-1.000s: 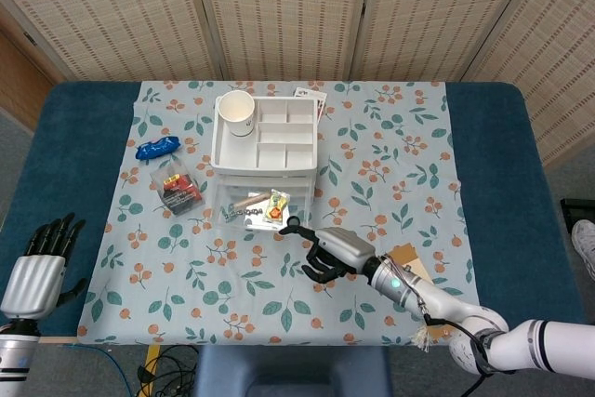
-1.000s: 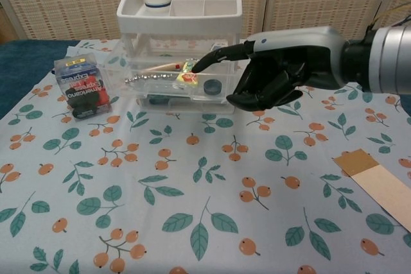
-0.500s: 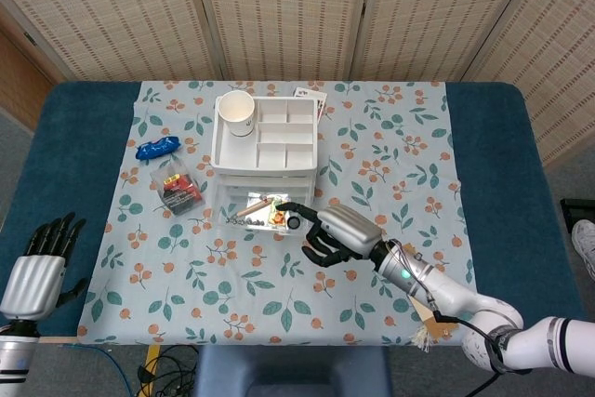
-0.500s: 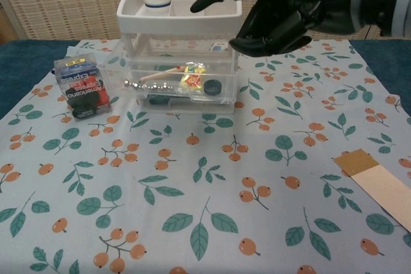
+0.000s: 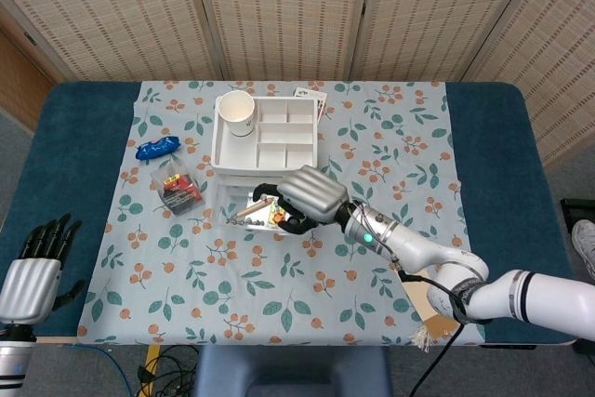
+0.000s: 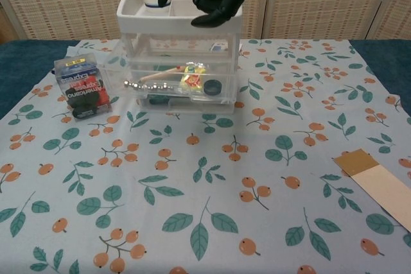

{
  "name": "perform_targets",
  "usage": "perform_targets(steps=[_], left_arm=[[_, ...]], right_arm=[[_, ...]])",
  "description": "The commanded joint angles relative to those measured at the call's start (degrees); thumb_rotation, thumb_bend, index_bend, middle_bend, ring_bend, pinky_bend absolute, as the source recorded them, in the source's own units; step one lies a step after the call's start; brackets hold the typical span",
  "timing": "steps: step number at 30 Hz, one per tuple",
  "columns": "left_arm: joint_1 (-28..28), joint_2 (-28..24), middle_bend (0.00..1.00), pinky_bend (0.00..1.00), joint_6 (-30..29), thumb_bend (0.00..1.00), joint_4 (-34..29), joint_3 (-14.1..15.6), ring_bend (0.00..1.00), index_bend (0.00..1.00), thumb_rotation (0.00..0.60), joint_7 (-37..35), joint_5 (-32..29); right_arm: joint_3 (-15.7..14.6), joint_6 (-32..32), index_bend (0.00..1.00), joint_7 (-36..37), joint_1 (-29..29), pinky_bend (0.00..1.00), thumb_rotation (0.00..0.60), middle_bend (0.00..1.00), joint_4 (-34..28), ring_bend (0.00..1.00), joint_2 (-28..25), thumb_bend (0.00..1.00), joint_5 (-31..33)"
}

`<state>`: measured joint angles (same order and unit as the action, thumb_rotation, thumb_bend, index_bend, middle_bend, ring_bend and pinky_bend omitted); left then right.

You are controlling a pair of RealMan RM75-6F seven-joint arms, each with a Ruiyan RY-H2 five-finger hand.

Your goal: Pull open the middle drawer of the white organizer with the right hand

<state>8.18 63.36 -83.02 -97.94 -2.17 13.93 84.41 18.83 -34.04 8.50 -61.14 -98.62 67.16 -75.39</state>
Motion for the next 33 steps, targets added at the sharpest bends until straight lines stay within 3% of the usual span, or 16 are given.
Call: perform_targets(steps=[1, 7, 11, 33], left_arm=[[-0.07, 0.05, 0.00, 0.08, -0.08, 0.22, 0.05, -0.02, 0.00, 0.03, 0.600, -0.08, -0.03], [-0.44, 0.10, 0.00, 0.08, -0.49, 0.22, 0.31, 0.06, 0.00, 0.03, 0.600, -0.50, 0.04], [-0.79, 0.07, 0.00, 0.08, -0.88, 0.22, 0.45, 0.09, 0.00, 0.03, 0.600, -0.88, -0.04], [-2.07, -0.21, 0.00, 0.08, -2.21, 0.22, 0.68, 0.11, 0.00, 0.03, 0.600, -1.84, 0.09]], right_arm=[[-0.94, 0.49, 0.28, -8.49, -3.72, 1.00, 0.600, 0.90, 3.92, 0.93, 3.13, 0.37, 1.04], [-2.53, -2.12, 0.28, -22.98, -7.59, 1.00, 0.600, 0.99, 9.87, 1.00, 8.78, 0.37, 3.89], [-3.06, -1.57, 0.28, -26.77, -9.55, 1.00, 0.600, 1.00, 11.88, 1.00, 11.11, 0.37, 6.81], [-7.12, -1.10, 0.34, -35.60, -14.85, 1.00, 0.600, 1.00, 19.30, 1.00, 18.75, 0.37, 12.95]])
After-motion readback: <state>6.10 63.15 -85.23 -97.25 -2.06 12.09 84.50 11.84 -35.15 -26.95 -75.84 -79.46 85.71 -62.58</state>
